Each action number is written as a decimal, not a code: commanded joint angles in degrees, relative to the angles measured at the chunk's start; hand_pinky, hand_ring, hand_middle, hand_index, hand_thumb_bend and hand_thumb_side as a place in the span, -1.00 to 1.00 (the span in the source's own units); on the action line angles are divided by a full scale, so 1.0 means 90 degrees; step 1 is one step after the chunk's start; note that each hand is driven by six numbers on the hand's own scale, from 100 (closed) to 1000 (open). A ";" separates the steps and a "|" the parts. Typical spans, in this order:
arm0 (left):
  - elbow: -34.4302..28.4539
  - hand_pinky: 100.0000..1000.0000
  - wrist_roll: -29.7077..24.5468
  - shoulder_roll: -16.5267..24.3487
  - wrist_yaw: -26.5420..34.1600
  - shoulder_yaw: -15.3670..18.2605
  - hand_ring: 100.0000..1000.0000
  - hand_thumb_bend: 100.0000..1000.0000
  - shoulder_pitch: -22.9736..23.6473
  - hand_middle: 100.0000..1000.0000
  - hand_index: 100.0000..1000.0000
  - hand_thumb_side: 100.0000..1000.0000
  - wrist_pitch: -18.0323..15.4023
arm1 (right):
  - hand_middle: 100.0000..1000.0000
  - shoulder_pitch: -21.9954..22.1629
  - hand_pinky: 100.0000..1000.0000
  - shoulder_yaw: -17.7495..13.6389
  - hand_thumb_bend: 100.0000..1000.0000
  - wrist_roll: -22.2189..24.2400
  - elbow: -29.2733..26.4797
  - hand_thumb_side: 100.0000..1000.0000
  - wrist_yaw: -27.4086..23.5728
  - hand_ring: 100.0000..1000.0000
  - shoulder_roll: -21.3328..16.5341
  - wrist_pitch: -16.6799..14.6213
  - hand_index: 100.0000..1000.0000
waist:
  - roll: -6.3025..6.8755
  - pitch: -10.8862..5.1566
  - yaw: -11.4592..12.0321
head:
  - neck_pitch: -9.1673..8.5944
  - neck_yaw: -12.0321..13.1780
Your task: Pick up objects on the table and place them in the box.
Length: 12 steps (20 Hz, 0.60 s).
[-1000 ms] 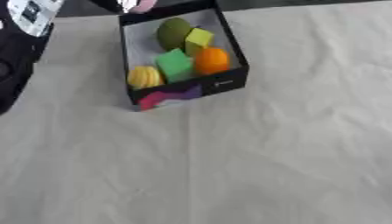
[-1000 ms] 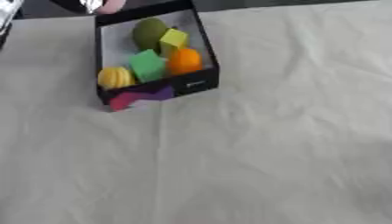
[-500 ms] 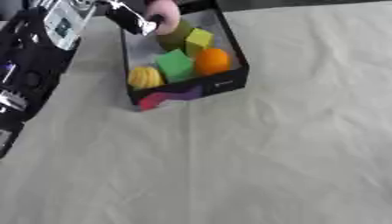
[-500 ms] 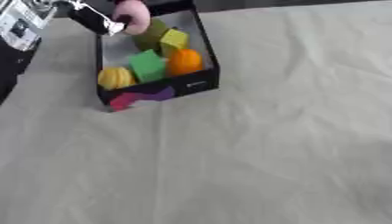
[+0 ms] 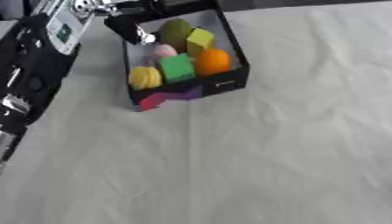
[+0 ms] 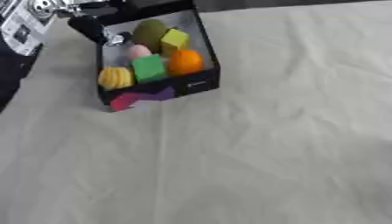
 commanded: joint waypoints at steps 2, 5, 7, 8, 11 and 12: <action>-0.1505 0.59 0.1551 0.0410 0.2017 0.0359 0.16 -1.00 0.0496 0.15 0.45 -0.17 0.0770 | 0.36 0.0041 0.76 -0.0118 -1.00 -0.0045 -0.0089 0.12 -0.0165 0.47 -0.0212 -0.0020 0.70 | -0.0053 -0.0207 0.0115 | 0.0055 -0.0153; -0.2906 0.54 0.2577 0.0573 0.4047 0.0725 0.11 -1.00 0.1332 0.15 0.51 -0.03 0.1182 | 0.37 0.0116 0.76 -0.0188 -1.00 -0.0130 -0.0162 0.09 -0.0263 0.48 -0.0199 -0.0056 0.70 | -0.0100 -0.0242 0.0250 | 0.0099 -0.0364; -0.3757 0.52 0.3125 0.0601 0.5010 0.1007 0.11 -1.00 0.1930 0.15 0.48 0.03 0.1304 | 0.37 0.0160 0.76 -0.0223 -1.00 -0.0196 -0.0214 0.07 -0.0279 0.48 -0.0184 -0.0079 0.70 | -0.0123 -0.0262 0.0331 | 0.0105 -0.0469; -0.4144 0.52 0.3393 0.0583 0.5407 0.1153 0.10 -1.00 0.2239 0.14 0.48 0.04 0.1303 | 0.37 0.0179 0.76 -0.0236 -1.00 -0.0226 -0.0240 0.07 -0.0272 0.48 -0.0175 -0.0092 0.70 | -0.0131 -0.0268 0.0370 | 0.0109 -0.0511; -0.5083 0.51 0.3994 0.0552 0.6199 0.1473 0.10 -1.00 0.3085 0.16 0.49 0.10 0.1220 | 0.37 0.0199 0.76 -0.0250 -1.00 -0.0299 -0.0336 0.05 -0.0273 0.48 -0.0141 -0.0137 0.70 | -0.0160 -0.0272 0.0460 | 0.0125 -0.0602; -0.5345 0.51 0.4145 0.0531 0.6388 0.1558 0.11 -1.00 0.3360 0.16 0.49 0.12 0.1183 | 0.37 0.0204 0.76 -0.0250 -1.00 -0.0318 -0.0376 0.04 -0.0275 0.48 -0.0131 -0.0152 0.70 | -0.0167 -0.0272 0.0481 | 0.0126 -0.0618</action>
